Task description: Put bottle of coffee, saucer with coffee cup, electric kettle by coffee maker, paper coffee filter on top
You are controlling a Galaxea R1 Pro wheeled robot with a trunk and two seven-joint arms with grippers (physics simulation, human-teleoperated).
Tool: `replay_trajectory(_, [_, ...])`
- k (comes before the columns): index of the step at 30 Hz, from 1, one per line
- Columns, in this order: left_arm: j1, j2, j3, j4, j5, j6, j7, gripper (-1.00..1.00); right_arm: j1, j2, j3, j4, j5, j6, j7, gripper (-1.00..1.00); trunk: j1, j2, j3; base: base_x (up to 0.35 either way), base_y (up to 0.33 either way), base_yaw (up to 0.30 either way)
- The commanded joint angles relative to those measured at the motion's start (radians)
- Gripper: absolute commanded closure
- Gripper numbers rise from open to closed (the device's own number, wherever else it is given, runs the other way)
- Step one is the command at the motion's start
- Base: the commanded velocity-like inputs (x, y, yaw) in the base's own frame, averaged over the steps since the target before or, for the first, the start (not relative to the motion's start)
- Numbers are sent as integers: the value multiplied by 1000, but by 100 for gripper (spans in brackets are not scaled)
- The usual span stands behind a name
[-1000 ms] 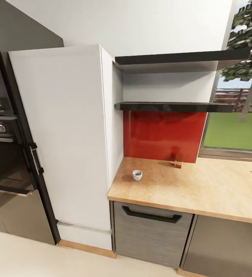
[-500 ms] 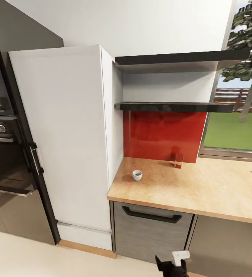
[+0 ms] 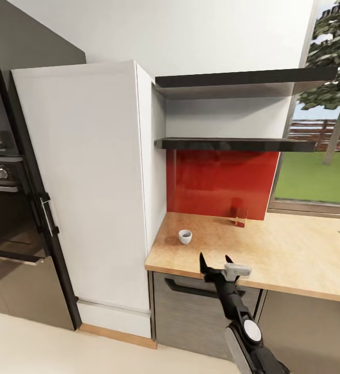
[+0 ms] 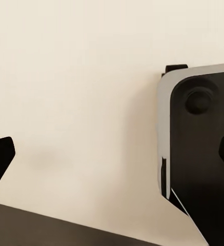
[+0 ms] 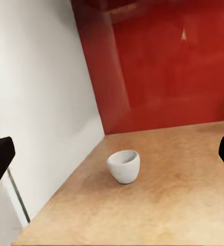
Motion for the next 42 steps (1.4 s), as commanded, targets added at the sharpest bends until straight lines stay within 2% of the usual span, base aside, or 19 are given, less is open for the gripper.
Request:
replay_trajectory(1, [-1, 0, 7, 2, -11, -5, 4, -100, -31, 7, 2, -9, -8, 8, -29, -100, 0, -1, 0, 0, 0, 0])
replay_trajectory(3, [-1, 0, 6, 2, -11, -5, 4, -100, -74, 11, 3, -11, -7, 49, -66, -100, 0, -1, 0, 0, 0, 0])
replay_trajectory(4, [0, 0, 6, 2, -11, -4, 4, -100, -107, 15, 3, -10, -7, 97, -93, -100, 0, -1, 0, 0, 0, 0])
replay_trajectory(6, [0, 0, 5, 3, -12, -2, 4, -100, -175, 19, 4, -9, -7, 230, -143, -100, 0, -1, 0, 0, 0, 0])
replay_trajectory(7, [0, 0, 5, 3, -12, 2, 4, -100, -226, 22, 4, -9, -8, 336, -167, -100, 0, -1, 0, 0, 0, 0])
replay_trajectory(11, [1, 2, 3, 4, -13, 13, 4, -100, -354, 31, 4, 2, -5, 580, -190, -100, 0, -1, 0, 0, 0, 0])
replay_trajectory(13, [1, 2, 2, 5, -13, 15, 4, -100, -388, 32, 3, 24, -5, 654, -197, -100, 0, -1, 0, 0, 0, 0])
replay_trajectory(14, [2, 2, 1, 6, -14, 17, 3, -100, -413, 33, 2, 62, -6, 715, -217, -100, 0, -1, 0, 20, 0, 0])
replay_trajectory(16, [4, 2, 0, 8, -14, 20, 2, -100, -436, 33, 2, 122, -7, 769, -253, -100, 0, -1, 0, 160, 0, 0])
replay_trajectory(21, [7, 3, -1, 13, -14, 31, 2, -100, -446, 36, 4, 190, -9, 794, -273, -100, 0, -1, 0, 290, 0, 0])
replay_trajectory(25, [8, 2, -2, 14, -14, 97, 3, -100, -447, 42, 5, 204, -10, 796, -273, -100, 0, -1, 0, 321, 0, 0])
replay_trajectory(28, [8, 2, -3, 14, -14, 118, 4, -100, -447, 44, 6, 208, -9, 797, -273, -100, 0, -1, 0, 325, 16, 0])
replay_trajectory(37, [8, 2, -5, 14, -14, 125, 4, -100, -447, 43, 5, 209, -8, 799, -271, -100, 0, -1, 0, 322, 143, 0])
replay_trajectory(42, [8, 1, -6, 14, -14, 125, 4, -100, -447, 43, 2, 260, -8, 799, -271, -100, 0, -1, 0, 323, 102, 0])
